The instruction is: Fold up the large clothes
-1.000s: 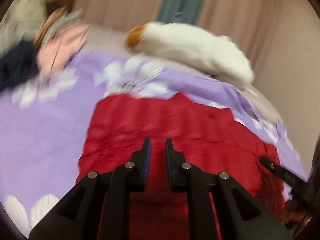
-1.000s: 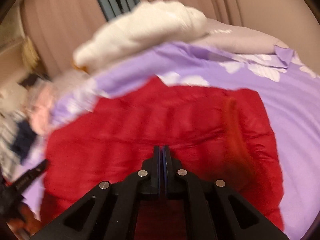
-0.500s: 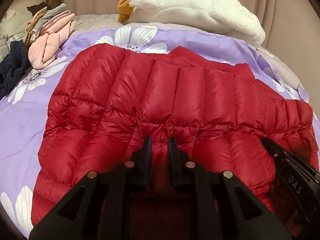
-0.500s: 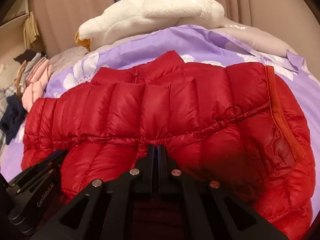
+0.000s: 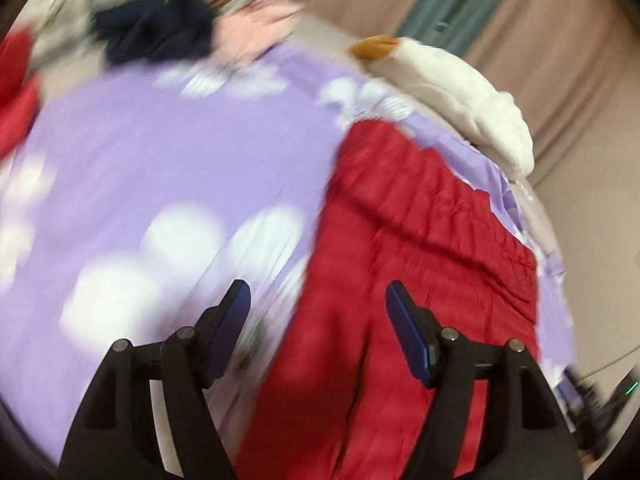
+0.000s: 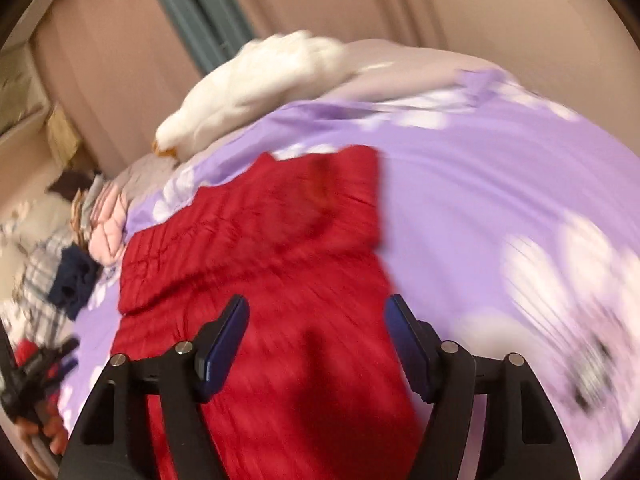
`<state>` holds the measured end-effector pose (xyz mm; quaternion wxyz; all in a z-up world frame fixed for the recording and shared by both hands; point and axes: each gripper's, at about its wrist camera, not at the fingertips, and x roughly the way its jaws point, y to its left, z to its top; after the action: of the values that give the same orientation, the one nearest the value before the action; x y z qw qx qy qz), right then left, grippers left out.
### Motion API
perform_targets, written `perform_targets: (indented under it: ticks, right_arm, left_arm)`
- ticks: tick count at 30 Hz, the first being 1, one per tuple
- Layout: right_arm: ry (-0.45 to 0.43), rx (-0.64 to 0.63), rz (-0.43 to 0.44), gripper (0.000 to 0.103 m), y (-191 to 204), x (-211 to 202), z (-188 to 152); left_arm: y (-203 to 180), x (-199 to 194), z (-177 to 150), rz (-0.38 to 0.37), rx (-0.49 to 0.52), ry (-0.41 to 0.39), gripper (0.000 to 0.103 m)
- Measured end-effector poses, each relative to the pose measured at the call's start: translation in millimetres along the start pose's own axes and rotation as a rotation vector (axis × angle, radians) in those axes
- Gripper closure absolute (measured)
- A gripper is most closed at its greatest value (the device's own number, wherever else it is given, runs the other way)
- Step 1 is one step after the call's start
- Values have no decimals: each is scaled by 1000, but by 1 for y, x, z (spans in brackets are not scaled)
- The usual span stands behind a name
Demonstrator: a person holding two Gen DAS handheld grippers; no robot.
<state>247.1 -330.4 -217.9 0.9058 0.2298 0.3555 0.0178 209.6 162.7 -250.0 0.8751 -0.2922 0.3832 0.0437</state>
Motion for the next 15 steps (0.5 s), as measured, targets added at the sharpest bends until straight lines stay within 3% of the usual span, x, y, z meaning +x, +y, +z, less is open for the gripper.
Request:
perform_targets:
  ticks: [5, 7, 9, 11, 12, 14, 15]
  right_arm:
    - [19, 260, 30, 33, -61, -41, -56]
    - [44, 357, 105, 33, -71, -44, -78]
    - [52, 379, 158, 33, -65, -45, -90]
    - [72, 352, 176, 33, -47, -42, -94]
    - [98, 345, 205, 33, -35, -37, -97]
    - [124, 341, 250, 33, -18, -31, -101]
    - [131, 338, 263, 33, -11, -28, -103]
  left_arm:
    - [43, -12, -59, -135, -186, 155, 31]
    - [42, -19, -84, -166, -191, 140, 31]
    - [30, -31, -98, -208, -155, 121, 31]
    - [18, -27, -110, -330, -191, 211, 30]
    - [10, -20, -119, -432, -238, 294, 30]
    - [4, -12, -126, -520, -280, 346, 27]
    - [-2, -6, -129, -522, -283, 329, 28]
